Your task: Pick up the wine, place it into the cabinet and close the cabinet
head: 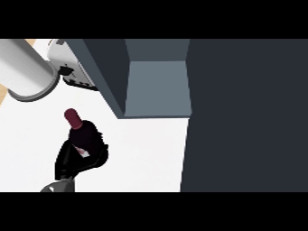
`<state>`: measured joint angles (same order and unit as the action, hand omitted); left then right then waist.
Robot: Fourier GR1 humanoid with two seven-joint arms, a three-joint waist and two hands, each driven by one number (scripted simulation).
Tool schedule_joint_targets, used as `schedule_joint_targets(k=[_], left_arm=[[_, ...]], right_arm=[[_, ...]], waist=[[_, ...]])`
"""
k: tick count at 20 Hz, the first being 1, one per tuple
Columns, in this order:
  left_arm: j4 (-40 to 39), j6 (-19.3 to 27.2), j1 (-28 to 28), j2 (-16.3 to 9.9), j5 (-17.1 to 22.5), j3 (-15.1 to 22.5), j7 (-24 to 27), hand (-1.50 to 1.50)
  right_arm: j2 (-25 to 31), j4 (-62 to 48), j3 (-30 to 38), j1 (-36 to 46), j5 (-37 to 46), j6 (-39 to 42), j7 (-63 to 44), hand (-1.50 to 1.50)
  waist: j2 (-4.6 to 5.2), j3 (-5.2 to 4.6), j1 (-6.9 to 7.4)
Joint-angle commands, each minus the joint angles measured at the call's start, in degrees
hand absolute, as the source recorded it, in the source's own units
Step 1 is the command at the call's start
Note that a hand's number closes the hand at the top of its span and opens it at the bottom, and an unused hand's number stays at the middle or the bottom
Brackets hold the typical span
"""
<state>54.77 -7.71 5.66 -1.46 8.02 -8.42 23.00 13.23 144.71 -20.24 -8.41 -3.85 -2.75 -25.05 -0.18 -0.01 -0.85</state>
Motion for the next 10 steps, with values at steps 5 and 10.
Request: schedule_joint_targets(k=[5,10], left_arm=[[0.31,-1.29,-1.01,-0.26,1.88,-2.29,9.12,1.5],[7.61,-7.36,-9.72,-0.5,6.51,-2.73,13.99,1.5]], right_arm=[[-0.05,11.19,1.02,-2.36,-2.87,-0.2,-3.72,-1.5],[-0.08,11.38,-0.88,-4.33,-2.53,0.33,-3.21,-1.5]], waist=[[0.02,-0.05,0.27],[-0.24,0.01,0.73]])
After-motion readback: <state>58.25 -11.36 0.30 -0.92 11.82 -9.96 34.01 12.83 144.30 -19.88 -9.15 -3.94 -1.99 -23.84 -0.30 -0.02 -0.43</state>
